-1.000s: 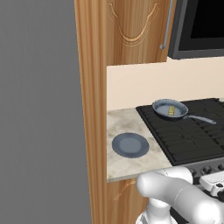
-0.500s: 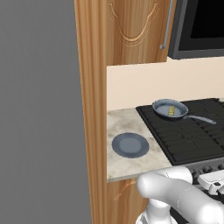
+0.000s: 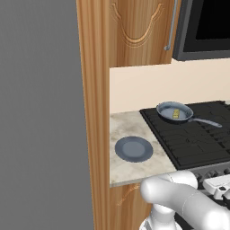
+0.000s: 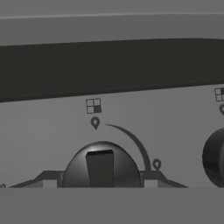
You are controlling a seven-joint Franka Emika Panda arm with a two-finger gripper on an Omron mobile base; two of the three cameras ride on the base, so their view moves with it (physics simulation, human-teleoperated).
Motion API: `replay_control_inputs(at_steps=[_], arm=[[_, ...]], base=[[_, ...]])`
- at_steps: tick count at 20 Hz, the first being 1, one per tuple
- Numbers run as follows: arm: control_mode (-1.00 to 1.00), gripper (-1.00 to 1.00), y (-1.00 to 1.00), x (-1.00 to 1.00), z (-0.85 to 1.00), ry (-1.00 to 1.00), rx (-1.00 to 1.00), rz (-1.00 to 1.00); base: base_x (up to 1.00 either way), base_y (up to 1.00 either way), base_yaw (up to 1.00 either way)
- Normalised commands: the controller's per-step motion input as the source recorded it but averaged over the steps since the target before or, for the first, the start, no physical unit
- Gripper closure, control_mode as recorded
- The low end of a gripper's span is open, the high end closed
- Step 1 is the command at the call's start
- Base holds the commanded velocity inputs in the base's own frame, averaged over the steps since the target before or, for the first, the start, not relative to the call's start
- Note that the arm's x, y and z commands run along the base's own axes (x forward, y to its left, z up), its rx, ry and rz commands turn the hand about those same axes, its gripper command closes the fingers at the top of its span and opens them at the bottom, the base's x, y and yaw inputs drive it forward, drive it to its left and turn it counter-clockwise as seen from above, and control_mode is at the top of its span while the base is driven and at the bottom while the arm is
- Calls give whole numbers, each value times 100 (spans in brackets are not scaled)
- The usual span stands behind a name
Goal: Pick up the butter stick and place it in the pan. Then turn on the burner for the pan.
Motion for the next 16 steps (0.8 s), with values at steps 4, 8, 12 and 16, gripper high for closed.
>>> replay_control_inputs(at_steps=[4, 8, 12, 16], arm=[[-100, 100, -1, 0, -14, 0, -3, 0], [-100, 100, -5, 0, -20, -12, -13, 4], [-100, 100, -1, 0, -10, -17, -20, 8], [-100, 100, -2, 0, -7, -13, -25, 9]], base=[[0, 0, 0], [0, 0, 0], [0, 0, 0], [0, 0, 0]])
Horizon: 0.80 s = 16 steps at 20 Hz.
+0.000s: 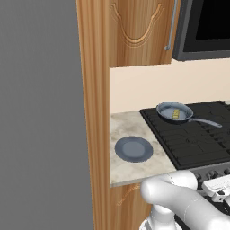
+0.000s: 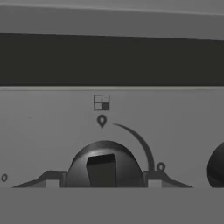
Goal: Pick up the butter stick and place it in the pan. Then turn on the burner for the pan.
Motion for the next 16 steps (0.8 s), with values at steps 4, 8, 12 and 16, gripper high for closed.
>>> replay_control_inputs(at_steps=[4, 8, 12, 16], arm=[[-100, 100, 0, 0, -10, -6, -31, 7], [-100, 100, 3, 0, -8, 0, -40, 10], [-100, 100, 5, 0, 0, 6, -30, 7], [-100, 100, 16, 3, 0, 19, -17, 1]], base=[[0, 0, 0], [0, 0, 0], [0, 0, 0], [0, 0, 0]])
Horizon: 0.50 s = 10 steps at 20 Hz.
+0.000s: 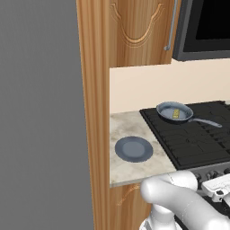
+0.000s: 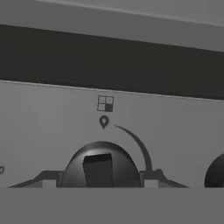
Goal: Pick up the butter stick and place it in the pan. Then turn on the burner for the pan.
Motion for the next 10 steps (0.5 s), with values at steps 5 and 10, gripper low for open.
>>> replay_control_inputs(at_steps=[5, 10], arm=[[-100, 100, 13, 0, -14, 11, -21, 0], [-100, 100, 8, -2, -34, 1, -28, 0]], base=[[0, 0, 0], [0, 0, 0]])
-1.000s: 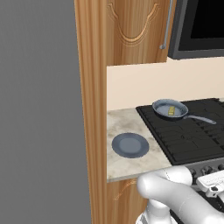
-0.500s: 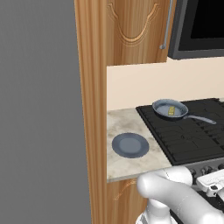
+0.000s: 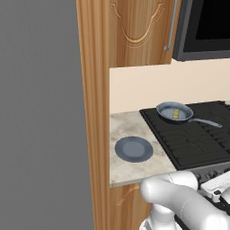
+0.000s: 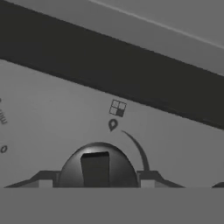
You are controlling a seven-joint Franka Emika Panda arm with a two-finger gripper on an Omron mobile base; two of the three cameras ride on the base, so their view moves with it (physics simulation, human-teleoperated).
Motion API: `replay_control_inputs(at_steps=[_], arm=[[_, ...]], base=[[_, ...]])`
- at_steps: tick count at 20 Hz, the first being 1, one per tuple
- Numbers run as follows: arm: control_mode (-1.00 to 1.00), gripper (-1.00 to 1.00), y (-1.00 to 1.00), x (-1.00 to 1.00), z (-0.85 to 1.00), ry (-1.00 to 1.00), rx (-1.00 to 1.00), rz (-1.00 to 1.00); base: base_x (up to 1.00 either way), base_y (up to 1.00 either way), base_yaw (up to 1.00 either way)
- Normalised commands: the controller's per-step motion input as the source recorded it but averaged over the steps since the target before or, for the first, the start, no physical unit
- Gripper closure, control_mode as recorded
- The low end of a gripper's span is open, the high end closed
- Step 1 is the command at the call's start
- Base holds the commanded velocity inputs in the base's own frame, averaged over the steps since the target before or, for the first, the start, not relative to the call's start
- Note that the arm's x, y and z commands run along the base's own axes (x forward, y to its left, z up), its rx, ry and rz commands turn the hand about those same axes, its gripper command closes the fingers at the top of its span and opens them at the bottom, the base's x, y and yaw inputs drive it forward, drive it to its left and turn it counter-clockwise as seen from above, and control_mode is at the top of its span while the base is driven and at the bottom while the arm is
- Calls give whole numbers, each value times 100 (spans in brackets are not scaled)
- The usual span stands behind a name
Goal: Pick up the butter stick and place it in the pan. Then turn on the burner for the pan.
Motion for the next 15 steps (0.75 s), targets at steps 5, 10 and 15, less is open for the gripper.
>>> replay_control_inputs(at_steps=[5, 10, 15], arm=[[-100, 100, 0, -14, -25, 0, -34, 2], [-100, 100, 0, -9, -23, 0, -34, 3], [-100, 100, 0, -3, -25, 0, -32, 3]], base=[[0, 0, 0], [0, 0, 0], [0, 0, 0]])
